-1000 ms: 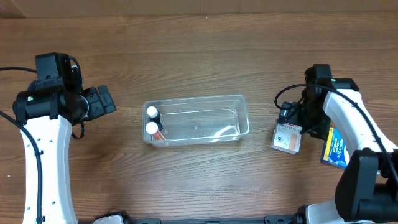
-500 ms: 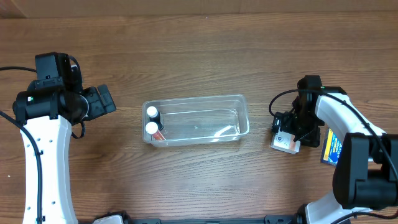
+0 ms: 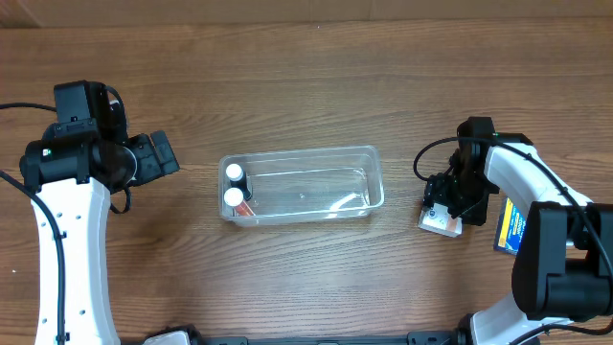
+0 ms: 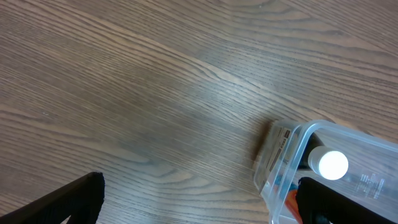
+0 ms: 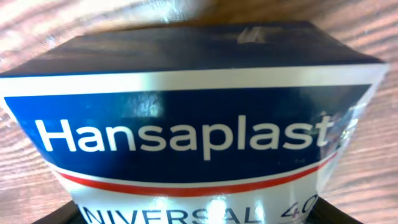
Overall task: Pack container
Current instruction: 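Grasp the white Hansaplast box with the right gripper, then lower the Hansaplast box into the container's right end and release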
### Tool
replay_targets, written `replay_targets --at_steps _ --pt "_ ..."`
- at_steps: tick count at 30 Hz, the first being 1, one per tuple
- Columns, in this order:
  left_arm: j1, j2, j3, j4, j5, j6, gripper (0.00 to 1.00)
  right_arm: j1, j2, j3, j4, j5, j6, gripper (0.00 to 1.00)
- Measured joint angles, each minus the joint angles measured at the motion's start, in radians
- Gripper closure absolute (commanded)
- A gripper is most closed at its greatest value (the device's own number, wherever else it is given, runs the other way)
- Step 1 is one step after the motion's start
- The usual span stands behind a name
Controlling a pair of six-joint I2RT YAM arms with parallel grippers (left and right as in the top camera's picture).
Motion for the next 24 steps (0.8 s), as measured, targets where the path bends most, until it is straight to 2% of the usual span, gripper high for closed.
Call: replay_targets --at_steps 4,6,9,12,16,20,24 --pt "0.0 0.0 0.0 0.0 0.0 0.0 0.0 0.002 -0.01 0.074 -0.106 -0.001 0.003 0.23" --pt "0.0 0.0 0.0 0.0 0.001 0.0 0.0 0.019 -0.094 0.117 -0.152 -0.004 0.002 0.23" --pt "0.0 0.0 0.0 0.0 0.004 0.0 0.0 0.153 -0.284 0.21 -0.203 -0.003 0.002 0.24" --pt "0.0 0.0 0.0 -0.004 0.005 0.0 0.0 0.412 -0.407 0.288 -0.161 0.003 0.047 0.24" --pt "0.0 0.0 0.0 -0.005 0.007 0.0 0.0 0.572 -0.316 0.29 -0.054 0.014 0.142 0.23" --pt "0.0 0.0 0.0 -0.005 0.007 0.0 0.0 0.58 -0.176 0.289 -0.028 0.023 0.17 0.23" --pt "0.0 0.0 0.0 -0.005 0.007 0.0 0.0 0.58 -0.121 0.289 -0.003 0.027 0.177 0.22"
